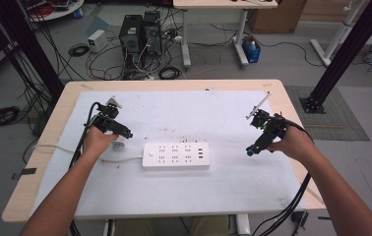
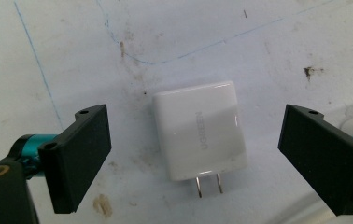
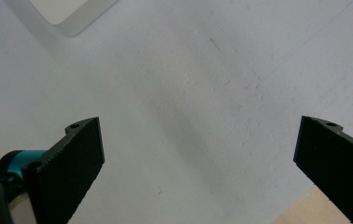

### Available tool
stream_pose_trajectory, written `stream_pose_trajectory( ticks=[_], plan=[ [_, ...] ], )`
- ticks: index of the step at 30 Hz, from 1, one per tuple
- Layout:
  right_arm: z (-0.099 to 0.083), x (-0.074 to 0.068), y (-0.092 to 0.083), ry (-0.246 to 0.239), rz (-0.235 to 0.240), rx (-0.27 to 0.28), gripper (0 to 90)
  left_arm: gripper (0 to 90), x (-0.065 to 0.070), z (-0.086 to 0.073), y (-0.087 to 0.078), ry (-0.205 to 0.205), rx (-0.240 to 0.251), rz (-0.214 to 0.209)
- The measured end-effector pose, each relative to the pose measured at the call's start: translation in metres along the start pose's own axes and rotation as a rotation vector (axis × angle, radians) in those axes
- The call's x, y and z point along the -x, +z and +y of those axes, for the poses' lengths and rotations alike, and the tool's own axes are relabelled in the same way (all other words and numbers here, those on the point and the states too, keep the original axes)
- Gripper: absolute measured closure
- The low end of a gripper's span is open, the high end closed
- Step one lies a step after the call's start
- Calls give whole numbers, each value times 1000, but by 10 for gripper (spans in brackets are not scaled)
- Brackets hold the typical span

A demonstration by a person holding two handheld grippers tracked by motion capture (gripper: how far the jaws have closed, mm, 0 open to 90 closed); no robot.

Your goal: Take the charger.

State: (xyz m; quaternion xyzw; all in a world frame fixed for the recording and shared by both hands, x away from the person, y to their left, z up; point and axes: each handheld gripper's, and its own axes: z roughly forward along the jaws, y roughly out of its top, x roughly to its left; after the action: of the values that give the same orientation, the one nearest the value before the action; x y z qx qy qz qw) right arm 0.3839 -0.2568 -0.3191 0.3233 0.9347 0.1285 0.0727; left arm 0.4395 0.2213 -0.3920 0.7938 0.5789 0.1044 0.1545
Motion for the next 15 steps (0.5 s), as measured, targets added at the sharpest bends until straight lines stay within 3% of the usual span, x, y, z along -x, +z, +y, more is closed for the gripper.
stream_pose_trajectory(
  ticks=[5,15],
  plan=[
    [0,0,2,-2,2,-3,11,99,0,-1,9,-21,-8,5],
    [-2,1,4,8,9,-3,11,192,-2,-4,19,-16,-12,-23]
  ],
)
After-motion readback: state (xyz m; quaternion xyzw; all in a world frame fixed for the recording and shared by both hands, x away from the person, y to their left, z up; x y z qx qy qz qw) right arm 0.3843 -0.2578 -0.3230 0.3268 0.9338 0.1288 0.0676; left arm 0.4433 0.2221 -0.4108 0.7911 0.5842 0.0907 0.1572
